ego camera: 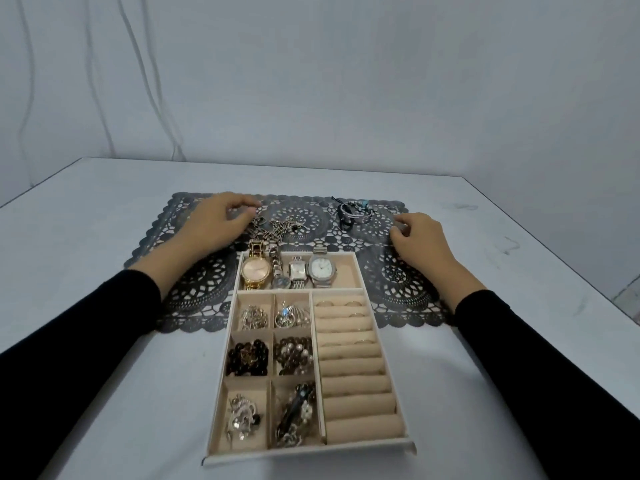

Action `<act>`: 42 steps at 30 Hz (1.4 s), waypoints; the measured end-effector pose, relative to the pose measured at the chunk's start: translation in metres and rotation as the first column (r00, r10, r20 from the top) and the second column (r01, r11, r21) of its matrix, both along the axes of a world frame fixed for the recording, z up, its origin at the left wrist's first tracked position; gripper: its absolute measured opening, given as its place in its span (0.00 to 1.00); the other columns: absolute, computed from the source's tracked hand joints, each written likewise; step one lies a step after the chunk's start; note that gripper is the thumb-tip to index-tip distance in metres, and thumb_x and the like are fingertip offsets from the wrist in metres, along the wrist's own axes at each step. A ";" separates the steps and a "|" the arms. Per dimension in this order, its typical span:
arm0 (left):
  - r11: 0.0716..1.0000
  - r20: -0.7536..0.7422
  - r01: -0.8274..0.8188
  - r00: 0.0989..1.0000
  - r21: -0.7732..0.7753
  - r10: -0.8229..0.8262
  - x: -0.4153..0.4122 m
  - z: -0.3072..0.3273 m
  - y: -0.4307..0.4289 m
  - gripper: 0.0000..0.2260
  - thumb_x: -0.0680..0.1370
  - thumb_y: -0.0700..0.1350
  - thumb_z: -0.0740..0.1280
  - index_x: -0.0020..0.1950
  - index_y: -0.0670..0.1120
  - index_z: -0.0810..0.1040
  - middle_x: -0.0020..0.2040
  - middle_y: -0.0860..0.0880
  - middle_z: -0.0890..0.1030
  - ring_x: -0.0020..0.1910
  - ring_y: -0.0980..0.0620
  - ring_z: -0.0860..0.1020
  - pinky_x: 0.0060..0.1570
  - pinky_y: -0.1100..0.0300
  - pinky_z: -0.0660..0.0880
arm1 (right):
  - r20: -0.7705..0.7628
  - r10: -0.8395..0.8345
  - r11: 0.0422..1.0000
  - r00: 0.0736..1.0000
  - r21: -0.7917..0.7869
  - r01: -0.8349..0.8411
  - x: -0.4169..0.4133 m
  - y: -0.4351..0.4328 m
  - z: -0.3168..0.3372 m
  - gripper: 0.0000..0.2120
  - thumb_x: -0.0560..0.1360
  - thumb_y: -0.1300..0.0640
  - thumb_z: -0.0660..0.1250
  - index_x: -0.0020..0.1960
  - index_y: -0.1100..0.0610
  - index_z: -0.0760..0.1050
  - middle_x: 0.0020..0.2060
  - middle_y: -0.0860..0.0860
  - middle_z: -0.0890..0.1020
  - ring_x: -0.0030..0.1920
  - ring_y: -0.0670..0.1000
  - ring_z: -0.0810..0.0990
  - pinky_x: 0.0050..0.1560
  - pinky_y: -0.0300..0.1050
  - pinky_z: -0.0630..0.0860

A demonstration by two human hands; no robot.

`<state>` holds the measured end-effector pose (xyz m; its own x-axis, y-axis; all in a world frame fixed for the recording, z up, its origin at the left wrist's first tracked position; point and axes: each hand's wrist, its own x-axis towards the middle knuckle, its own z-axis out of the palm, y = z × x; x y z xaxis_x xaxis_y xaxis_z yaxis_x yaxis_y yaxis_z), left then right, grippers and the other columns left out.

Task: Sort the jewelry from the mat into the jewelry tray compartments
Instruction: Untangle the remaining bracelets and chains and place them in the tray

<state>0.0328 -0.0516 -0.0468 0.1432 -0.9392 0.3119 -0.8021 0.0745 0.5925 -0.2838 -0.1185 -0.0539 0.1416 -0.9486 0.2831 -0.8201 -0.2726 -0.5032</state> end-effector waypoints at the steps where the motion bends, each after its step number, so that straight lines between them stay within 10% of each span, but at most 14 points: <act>1: 0.999 0.063 0.023 0.998 0.026 -0.025 0.002 -0.002 -0.005 0.11 0.80 0.48 0.65 0.62 0.51 0.80 0.61 0.49 0.80 0.60 0.46 0.78 0.55 0.56 0.72 | -0.002 -0.008 1.000 1.000 -0.008 0.008 0.002 -0.009 -0.001 0.15 0.78 0.59 0.61 0.58 0.68 0.77 0.55 0.62 0.80 0.56 0.60 0.77 0.56 0.47 0.71; 6: 0.978 0.238 0.100 0.961 0.180 -0.142 0.003 -0.007 -0.026 0.19 0.82 0.53 0.60 0.73 0.53 0.70 0.74 0.53 0.69 0.73 0.50 0.66 0.73 0.50 0.61 | -0.099 -0.020 0.998 0.995 -0.056 0.014 0.012 -0.041 -0.010 0.11 0.76 0.60 0.61 0.46 0.66 0.78 0.43 0.60 0.80 0.49 0.60 0.77 0.51 0.50 0.70; 15: 0.930 0.351 0.139 0.898 0.341 -0.263 0.001 -0.015 -0.055 0.24 0.83 0.57 0.49 0.80 0.55 0.52 0.80 0.53 0.50 0.79 0.50 0.46 0.76 0.53 0.43 | -0.105 0.067 0.990 0.992 -0.118 -0.079 0.018 -0.053 -0.018 0.16 0.77 0.61 0.59 0.63 0.55 0.78 0.57 0.57 0.81 0.57 0.59 0.76 0.61 0.51 0.72; 42: 0.847 0.185 0.518 0.826 0.123 -0.532 -0.054 -0.003 -0.117 0.12 0.80 0.52 0.65 0.63 0.55 0.80 0.62 0.59 0.79 0.60 0.60 0.76 0.62 0.55 0.74 | 0.273 0.167 0.956 0.947 -0.280 -0.088 0.028 -0.075 -0.009 0.05 0.77 0.59 0.65 0.46 0.54 0.80 0.42 0.48 0.81 0.43 0.44 0.75 0.43 0.26 0.66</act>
